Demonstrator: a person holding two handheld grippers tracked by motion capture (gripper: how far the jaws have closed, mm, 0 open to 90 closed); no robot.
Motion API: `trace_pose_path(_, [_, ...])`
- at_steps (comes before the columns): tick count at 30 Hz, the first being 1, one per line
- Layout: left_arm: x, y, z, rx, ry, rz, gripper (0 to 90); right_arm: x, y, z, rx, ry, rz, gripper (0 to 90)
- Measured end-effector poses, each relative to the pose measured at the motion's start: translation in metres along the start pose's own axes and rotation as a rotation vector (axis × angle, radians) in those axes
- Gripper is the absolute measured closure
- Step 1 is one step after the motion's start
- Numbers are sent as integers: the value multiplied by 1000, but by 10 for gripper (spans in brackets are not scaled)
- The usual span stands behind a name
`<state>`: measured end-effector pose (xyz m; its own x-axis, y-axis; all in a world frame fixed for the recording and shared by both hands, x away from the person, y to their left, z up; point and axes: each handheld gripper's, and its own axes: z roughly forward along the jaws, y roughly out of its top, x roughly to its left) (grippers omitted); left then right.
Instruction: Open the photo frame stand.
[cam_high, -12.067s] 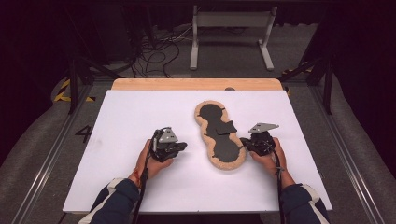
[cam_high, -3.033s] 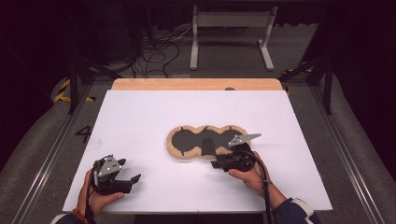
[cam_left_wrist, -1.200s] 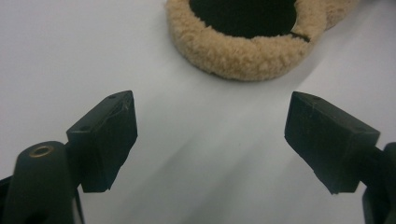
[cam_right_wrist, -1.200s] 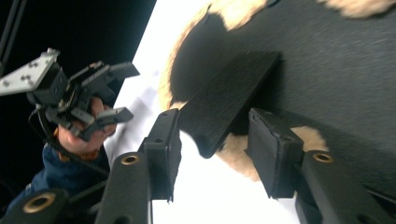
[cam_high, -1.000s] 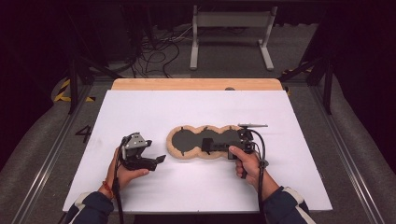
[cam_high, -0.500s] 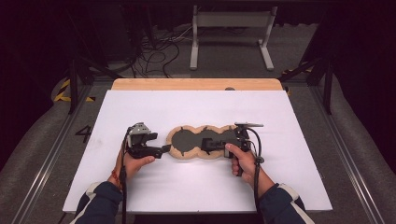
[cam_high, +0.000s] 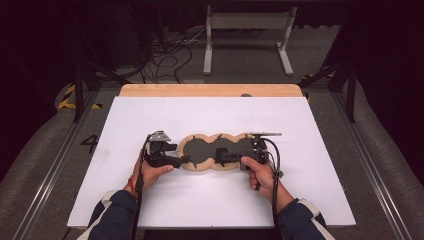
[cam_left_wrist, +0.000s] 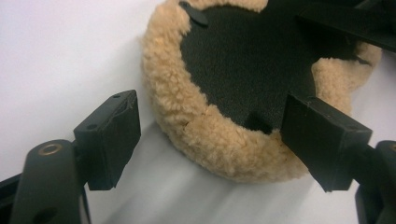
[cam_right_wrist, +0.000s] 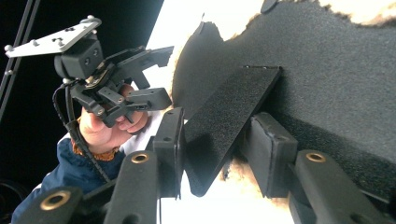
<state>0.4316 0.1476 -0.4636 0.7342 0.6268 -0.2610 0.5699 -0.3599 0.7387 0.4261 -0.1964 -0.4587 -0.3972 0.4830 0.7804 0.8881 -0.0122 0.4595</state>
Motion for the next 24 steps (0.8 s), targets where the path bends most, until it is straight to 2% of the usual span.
trace_pose_path(4, [-2, 0, 4, 2, -26, -3, 197, 0, 1, 0, 12, -2, -36, 615])
trace_pose_path(8, [-4, 0, 4, 8, -23, 2, 182, -1, -1, 0, 6, 4, -54, 618])
trace_pose_path(12, [0, -1, 7, 4, -47, -28, 157, 0, -1, 0, 4, 4, -59, 618])
trace_pose_path(18, [-1, 0, 9, 7, -59, -10, 146, 2, -3, -1, 4, -8, -98, 618])
trace_pose_path(19, [-3, 1, 10, 5, -64, -5, 152, 4, -4, -1, 5, -16, -120, 619])
trace_pose_path(22, [-5, 2, 9, 7, -55, 9, 164, 5, -4, -1, 4, -21, -135, 618])
trace_pose_path(24, [-4, 3, 9, 0, -58, 0, 179, 6, -4, -1, 7, -28, -151, 618])
